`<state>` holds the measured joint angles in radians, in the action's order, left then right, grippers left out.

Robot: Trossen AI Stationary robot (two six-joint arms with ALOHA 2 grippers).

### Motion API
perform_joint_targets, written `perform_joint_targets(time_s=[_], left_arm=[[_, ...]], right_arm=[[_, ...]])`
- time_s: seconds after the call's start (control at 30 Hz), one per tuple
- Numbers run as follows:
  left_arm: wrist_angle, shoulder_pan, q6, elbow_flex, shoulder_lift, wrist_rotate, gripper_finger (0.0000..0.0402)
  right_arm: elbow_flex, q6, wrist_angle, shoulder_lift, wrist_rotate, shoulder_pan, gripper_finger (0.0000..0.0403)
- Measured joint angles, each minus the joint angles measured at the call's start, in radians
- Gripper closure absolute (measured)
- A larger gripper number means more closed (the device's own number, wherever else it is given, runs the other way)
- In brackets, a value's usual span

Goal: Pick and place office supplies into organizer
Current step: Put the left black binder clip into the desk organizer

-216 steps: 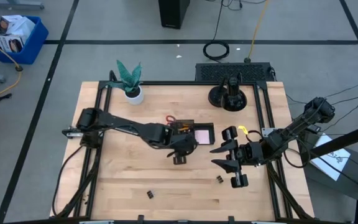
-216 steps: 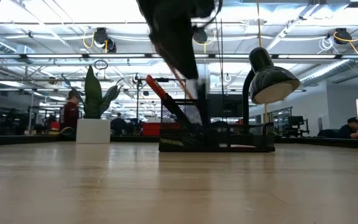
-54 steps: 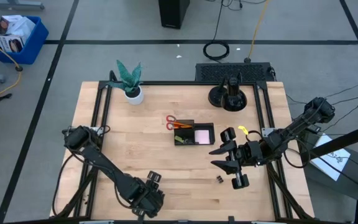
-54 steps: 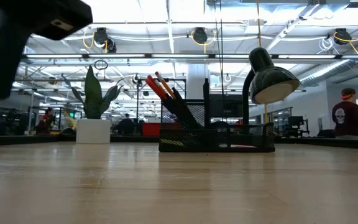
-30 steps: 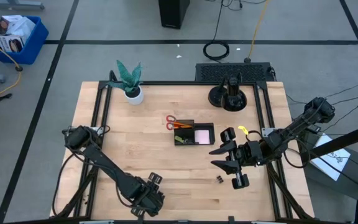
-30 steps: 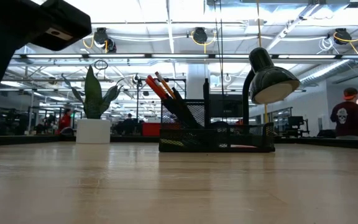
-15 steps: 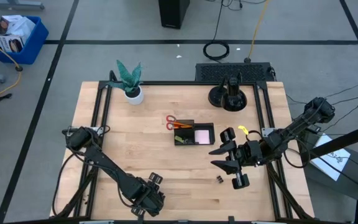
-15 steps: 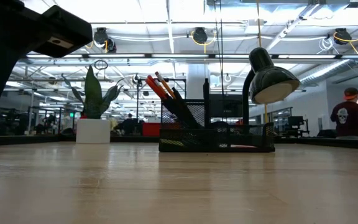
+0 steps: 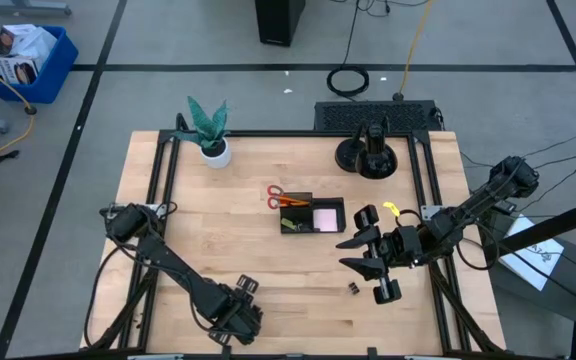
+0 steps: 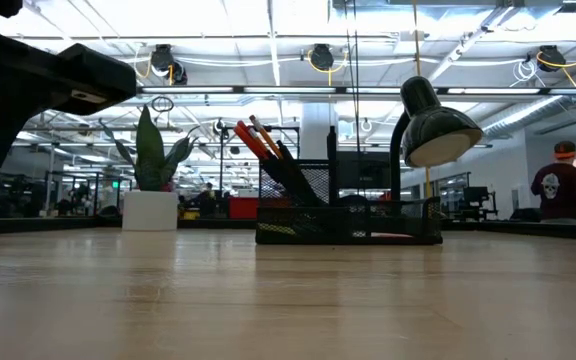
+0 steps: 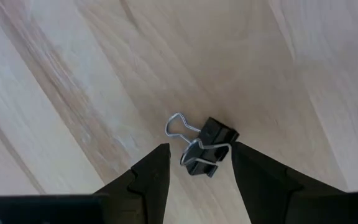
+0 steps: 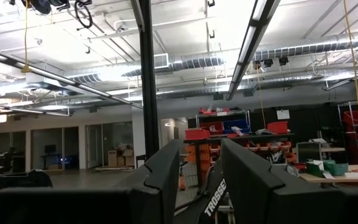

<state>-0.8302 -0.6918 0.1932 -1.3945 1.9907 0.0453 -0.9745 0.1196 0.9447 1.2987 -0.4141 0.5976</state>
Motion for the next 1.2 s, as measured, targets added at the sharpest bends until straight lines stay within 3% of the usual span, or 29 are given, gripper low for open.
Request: perform_joint_targets(time_s=[0.43, 0.8, 1.2], left_arm=[[0.021, 0.004, -0.014, 0.0, 0.0, -0.001, 0.0226], [0.015, 0.02, -0.056, 0.0, 0.0, -0.003, 0.0304], [0.011, 0.027, -0.099, 0.0, 0.0, -0.022, 0.0309]], right_arm=[[0.0, 0.0, 0.0, 0.0, 0.0, 0.0, 0.0293], [0.0, -0.003, 0.0, 0.0, 0.0, 0.0, 0.0293], [0.0, -0.001, 0.0, 0.0, 0.0, 0.0, 0.0293]])
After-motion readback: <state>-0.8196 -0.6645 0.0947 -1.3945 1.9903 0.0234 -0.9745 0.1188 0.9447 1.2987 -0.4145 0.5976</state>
